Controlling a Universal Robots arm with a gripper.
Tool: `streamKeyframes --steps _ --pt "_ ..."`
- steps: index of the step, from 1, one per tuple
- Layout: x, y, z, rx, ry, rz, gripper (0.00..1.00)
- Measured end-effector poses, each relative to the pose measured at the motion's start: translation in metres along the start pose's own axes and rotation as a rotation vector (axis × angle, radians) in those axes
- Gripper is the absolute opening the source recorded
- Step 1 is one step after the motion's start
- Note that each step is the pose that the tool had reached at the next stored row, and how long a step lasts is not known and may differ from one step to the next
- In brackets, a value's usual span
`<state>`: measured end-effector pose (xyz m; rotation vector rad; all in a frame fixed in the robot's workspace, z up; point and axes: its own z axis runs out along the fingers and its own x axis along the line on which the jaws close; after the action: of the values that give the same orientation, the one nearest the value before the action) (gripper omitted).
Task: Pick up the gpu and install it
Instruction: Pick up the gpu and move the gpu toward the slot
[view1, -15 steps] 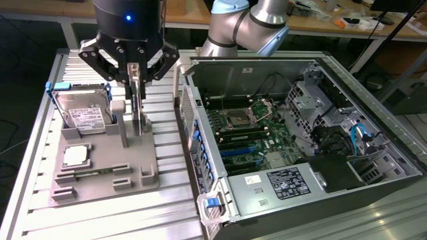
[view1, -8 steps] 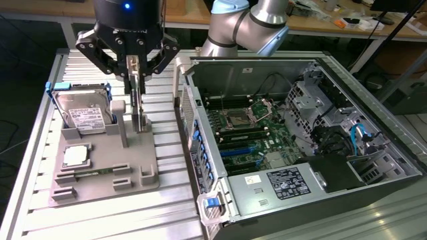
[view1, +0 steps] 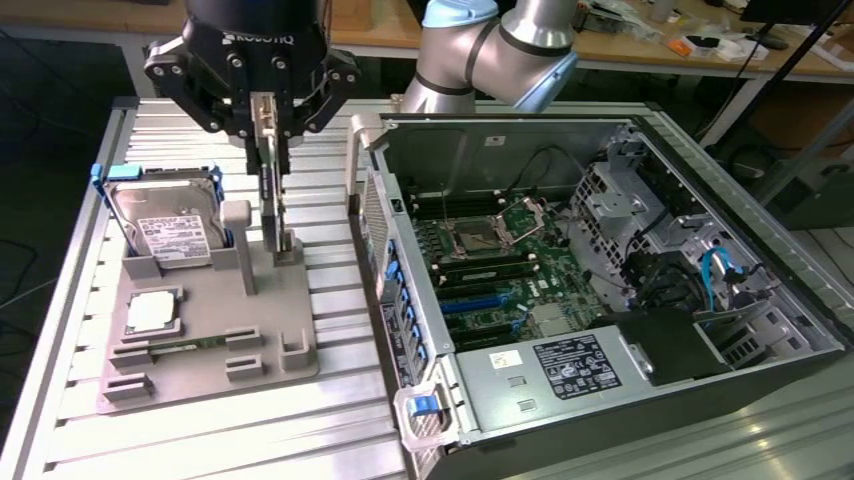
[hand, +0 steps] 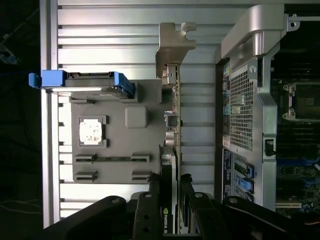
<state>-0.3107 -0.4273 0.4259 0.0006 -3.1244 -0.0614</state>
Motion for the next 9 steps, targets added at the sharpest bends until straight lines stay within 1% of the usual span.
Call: streamKeyframes --steps 3,9 --pt "0.0000 0.0001 -0.0030 -0.0001 -0.0001 0.000 0.27" --pt "-0.0022 0.0000 -0.0029 0.0009 -0.0001 -0.001 0.27"
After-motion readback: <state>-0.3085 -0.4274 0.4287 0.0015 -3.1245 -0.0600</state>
